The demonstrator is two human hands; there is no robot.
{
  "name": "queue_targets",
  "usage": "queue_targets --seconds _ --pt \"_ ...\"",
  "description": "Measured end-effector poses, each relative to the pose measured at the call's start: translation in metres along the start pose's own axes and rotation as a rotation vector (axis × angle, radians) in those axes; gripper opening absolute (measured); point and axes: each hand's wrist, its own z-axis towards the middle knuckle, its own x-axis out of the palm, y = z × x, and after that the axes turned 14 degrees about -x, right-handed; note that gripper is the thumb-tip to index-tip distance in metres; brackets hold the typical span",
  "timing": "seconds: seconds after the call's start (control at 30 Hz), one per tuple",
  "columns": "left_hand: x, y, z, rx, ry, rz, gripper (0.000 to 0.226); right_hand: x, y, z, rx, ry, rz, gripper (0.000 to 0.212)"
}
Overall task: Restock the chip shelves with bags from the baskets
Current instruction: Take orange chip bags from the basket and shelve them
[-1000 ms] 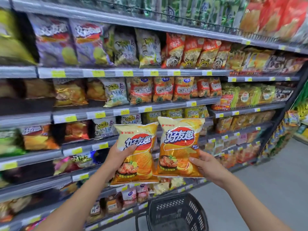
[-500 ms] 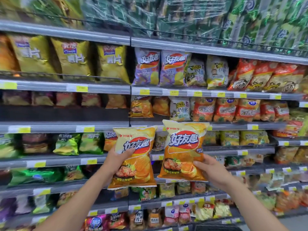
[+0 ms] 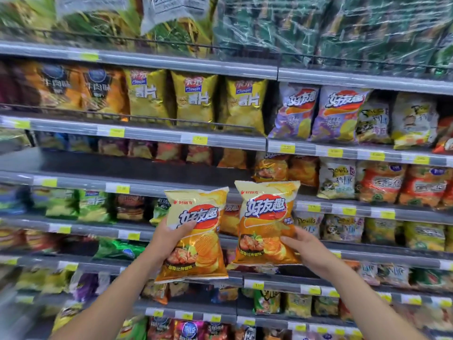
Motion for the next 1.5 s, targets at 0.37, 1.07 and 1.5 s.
queue_targets --seconds 0.37,1.07,1.5 --pt "-0.045 -0.015 0.071 0.019 -0.123 0.063 0.031 0.034 -0.013 0.128 -0.002 0.052 -0.047 0.023" --pt "-0.039 -0.040 0.202 -0.082 -0.057 -0.012 0.046 0.048 0.015 0.341 0.107 -0.026 0.143 0.033" --pt "-0.046 -0.042 0.218 -0.117 -0.004 -0.064 0.043 0.047 0.006 0.371 0.097 0.141 -0.933 0.121"
